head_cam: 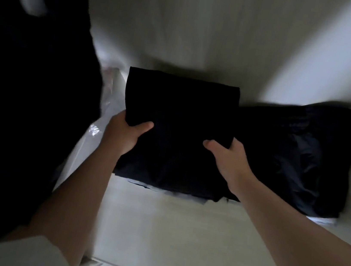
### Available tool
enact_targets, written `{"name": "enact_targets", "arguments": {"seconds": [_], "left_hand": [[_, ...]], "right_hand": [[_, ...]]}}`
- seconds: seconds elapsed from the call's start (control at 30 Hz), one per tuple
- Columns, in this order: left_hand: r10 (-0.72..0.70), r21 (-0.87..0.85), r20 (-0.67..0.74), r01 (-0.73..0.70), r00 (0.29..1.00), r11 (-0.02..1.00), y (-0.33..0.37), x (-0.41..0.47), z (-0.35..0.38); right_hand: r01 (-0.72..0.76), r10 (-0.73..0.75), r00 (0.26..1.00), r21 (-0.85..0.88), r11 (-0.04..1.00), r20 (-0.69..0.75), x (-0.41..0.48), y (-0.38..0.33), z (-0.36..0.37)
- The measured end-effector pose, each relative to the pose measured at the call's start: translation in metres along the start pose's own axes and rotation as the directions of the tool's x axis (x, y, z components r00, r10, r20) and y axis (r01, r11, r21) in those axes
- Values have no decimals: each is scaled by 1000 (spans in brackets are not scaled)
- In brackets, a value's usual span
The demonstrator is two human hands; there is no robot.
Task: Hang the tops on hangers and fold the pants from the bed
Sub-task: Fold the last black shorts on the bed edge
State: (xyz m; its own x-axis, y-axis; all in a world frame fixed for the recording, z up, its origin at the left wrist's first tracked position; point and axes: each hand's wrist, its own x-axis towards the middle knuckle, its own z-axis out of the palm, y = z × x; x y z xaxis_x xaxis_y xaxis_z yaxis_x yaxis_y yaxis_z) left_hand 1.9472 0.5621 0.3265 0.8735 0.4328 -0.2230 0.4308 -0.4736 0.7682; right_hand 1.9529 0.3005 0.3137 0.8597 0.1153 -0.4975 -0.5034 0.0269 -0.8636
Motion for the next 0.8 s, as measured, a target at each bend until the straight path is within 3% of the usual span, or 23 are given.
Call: {"name": "enact_targets", "arguments": {"seconds": [0.13,0.2,0.27,0.33,0.4,0.47,0.53,0.63,0.8], "left_hand": [[22,268,-117,10,993,963,-11,19,13],[172,516,-270,-8,947,856,-11,13,18],[439,655,-258,-178,861,734,-10,4,29],[566,710,-106,-337,817,619,-12,-2,47],[505,738,23,-355,863,573,-18,1,64],[414,756,73,-321,907,570,-24,11,74],[396,748,78,-316,915,584,-32,23,82],[403,733,55,-311,913,605,-42,40,96],[415,725,46,-316,909,612,-55,57,101]], "right_hand": [[-11,-9,996,-222,975,-89,32,6,14],[-3,-91,974,-413,911,-208,31,4,16],[102,-395,884,-720,687,-251,21,1,20],[266,-666,745,-901,343,-34,15,4,29],[381,-649,737,-909,169,188,19,9,39],[359,-485,839,-920,156,245,36,17,44],[292,-388,900,-936,197,199,59,26,44],[271,-372,916,-914,303,148,90,38,44],[280,-373,917,-896,345,143,112,48,51]]}}
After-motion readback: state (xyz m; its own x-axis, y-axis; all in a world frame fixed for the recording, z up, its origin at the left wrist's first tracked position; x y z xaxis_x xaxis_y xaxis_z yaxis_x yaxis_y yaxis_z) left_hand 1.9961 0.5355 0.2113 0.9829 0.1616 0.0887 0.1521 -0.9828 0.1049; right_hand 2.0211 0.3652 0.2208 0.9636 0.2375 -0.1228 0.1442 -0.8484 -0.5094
